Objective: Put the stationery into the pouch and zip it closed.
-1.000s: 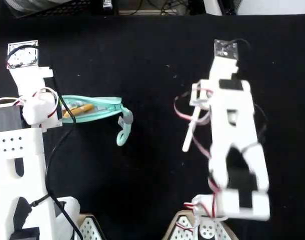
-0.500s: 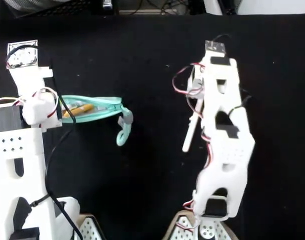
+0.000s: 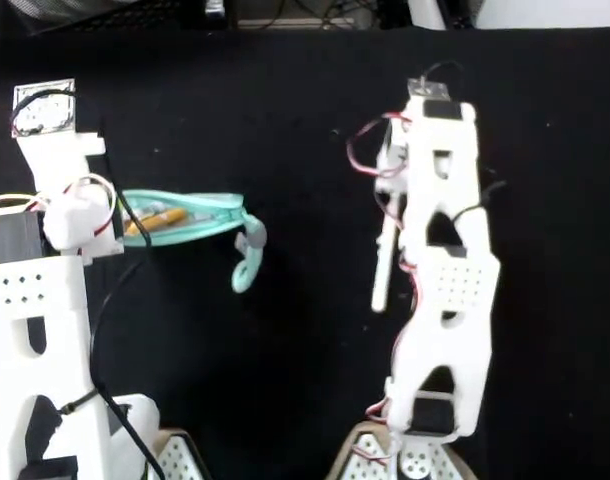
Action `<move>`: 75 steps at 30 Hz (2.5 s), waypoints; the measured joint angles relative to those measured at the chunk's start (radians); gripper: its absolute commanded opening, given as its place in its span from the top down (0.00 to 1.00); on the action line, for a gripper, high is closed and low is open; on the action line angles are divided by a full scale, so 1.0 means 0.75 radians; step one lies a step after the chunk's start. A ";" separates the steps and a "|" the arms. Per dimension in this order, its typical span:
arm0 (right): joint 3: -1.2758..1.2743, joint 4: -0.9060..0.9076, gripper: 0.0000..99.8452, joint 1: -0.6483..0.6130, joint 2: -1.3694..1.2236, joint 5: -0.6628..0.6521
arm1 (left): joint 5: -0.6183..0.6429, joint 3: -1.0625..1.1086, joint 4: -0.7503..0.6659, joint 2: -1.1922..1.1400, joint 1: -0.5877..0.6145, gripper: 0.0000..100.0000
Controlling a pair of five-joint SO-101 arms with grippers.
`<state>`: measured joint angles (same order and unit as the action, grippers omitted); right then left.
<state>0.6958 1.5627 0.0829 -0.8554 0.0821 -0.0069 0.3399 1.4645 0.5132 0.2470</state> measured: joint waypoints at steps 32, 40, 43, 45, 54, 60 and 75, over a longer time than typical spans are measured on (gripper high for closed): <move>-1.303 -0.389 0.99 -0.448 1.774 -0.121 | 0.000 0.000 0.000 0.000 -0.004 0.97; -1.506 -0.434 0.99 -0.644 2.457 -0.121 | 0.000 0.000 0.000 0.000 -0.008 0.97; -1.506 -0.460 0.99 -0.714 2.606 -0.121 | 0.000 0.004 0.000 0.000 -0.008 0.97; -1.512 -0.524 0.99 -0.794 2.688 -0.143 | 0.000 0.004 0.000 0.000 -0.008 0.97; -1.737 -1.068 0.99 -1.152 2.874 -0.293 | 0.000 0.004 0.000 0.000 -0.008 0.97; -2.117 -1.643 0.99 -1.176 2.897 -0.293 | 0.000 0.004 0.000 0.000 -0.008 0.97; -2.130 -1.962 0.99 -1.174 2.807 -0.293 | 0.000 0.004 0.000 0.000 -0.008 0.97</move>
<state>-0.9014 0.0913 -0.7979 1.2497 -0.1373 -0.0069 0.3429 1.4645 0.5132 0.2409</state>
